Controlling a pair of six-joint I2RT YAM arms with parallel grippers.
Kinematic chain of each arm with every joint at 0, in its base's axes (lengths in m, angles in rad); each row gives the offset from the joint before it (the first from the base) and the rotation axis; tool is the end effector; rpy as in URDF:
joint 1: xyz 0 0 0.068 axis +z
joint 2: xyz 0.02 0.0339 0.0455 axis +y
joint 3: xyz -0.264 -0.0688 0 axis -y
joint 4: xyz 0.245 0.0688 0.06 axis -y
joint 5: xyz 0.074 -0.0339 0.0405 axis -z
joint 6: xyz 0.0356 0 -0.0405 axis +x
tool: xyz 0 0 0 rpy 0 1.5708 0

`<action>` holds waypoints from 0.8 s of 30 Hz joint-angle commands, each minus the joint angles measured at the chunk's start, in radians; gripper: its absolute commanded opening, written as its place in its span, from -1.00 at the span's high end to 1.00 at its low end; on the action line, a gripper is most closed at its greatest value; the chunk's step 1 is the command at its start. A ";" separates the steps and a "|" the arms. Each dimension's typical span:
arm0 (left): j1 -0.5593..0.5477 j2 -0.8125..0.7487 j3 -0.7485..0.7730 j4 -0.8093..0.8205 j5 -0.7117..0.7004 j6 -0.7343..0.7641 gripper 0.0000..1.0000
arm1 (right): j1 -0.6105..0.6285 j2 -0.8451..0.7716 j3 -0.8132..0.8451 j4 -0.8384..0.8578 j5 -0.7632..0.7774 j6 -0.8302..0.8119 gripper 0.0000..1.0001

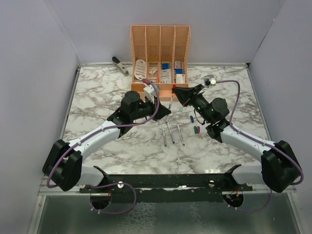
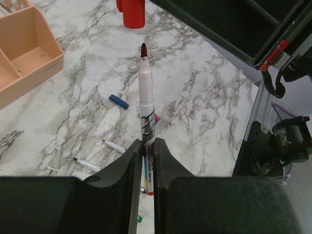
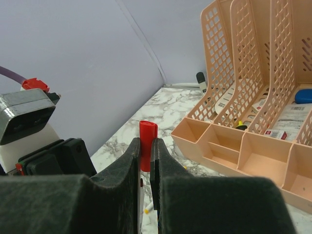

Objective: Insert the pens into the pen caps

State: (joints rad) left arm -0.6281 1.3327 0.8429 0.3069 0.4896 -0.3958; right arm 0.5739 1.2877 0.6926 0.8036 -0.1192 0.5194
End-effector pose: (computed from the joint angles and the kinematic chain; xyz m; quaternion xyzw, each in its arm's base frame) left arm 0.2376 -0.1932 0.2886 0.2404 0.7228 -0.4664 0.4497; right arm 0.2410 0.1609 0.3020 -0.0634 0.6271 0.4352 0.6430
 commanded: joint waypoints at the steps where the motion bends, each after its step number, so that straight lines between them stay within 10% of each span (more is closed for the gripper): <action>1: 0.004 -0.022 -0.003 0.039 -0.006 0.014 1.00 | 0.001 0.011 0.021 -0.034 -0.024 -0.004 0.98; 24: 0.010 0.023 0.011 0.032 0.010 0.025 1.00 | 0.001 0.024 0.051 -0.005 0.006 0.005 0.98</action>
State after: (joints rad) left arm -0.6273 1.3540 0.8429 0.3069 0.4828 -0.3870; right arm 0.5739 1.2995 0.7010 0.7639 -0.1211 0.5228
